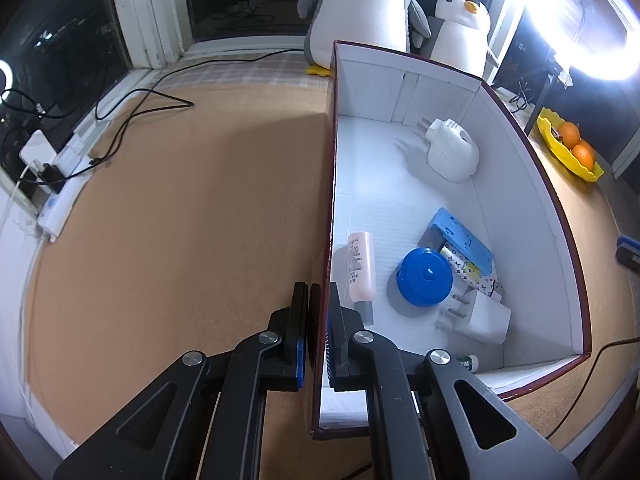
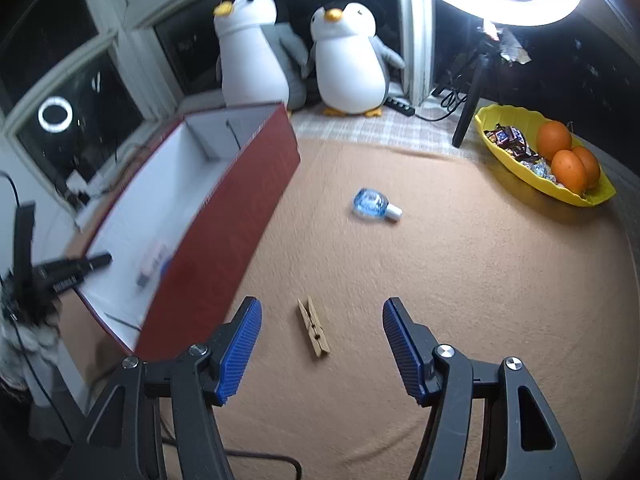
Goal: Organize rigid objects
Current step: 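Return the right gripper and grasp the wooden clothespin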
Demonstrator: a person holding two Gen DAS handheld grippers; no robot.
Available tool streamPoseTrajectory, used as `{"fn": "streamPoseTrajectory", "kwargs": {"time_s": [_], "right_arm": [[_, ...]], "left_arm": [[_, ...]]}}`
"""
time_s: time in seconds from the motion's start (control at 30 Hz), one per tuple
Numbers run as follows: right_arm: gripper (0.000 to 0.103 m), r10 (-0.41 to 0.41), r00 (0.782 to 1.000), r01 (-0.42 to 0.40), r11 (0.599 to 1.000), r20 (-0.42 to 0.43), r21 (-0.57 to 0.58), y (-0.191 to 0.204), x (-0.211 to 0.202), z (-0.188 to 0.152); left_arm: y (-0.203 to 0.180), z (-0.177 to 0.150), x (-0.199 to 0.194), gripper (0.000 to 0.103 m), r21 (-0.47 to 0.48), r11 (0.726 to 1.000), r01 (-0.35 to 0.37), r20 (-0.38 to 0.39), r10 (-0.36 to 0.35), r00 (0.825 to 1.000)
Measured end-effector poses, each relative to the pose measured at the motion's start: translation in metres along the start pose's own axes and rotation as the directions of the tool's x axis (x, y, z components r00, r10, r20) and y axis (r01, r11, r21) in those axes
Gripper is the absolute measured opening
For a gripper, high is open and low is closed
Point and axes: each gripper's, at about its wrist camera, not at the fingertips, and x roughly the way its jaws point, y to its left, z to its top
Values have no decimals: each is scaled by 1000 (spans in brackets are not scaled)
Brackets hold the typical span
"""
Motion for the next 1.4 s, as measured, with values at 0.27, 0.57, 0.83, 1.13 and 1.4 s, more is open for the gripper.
{"fn": "streamPoseTrajectory", "kwargs": {"time_s": [0.27, 0.57, 0.83, 1.13, 1.4], "right_arm": [[55, -31, 994, 23, 997, -109, -69, 18, 41, -15], [49, -69, 983, 52, 994, -173, -101, 29, 79, -13], [43, -84, 976, 64, 992, -200, -109, 31, 90, -9], [37, -87, 968, 59, 991, -236, -123, 32, 100, -11], [18, -89, 965, 61, 991, -249, -117, 28, 107, -15]], "left_arm": [[0, 3, 2, 6, 11, 1000, 3, -5, -3, 1000], [0, 5, 2, 6, 11, 1000, 7, -4, -7, 1000], [0, 5, 3, 6, 7, 1000, 9, -3, -9, 1000], [0, 5, 4, 6, 5, 1000, 12, -4, -12, 1000], [-2, 5, 7, 6, 10, 1000, 13, -9, -13, 1000]]}}
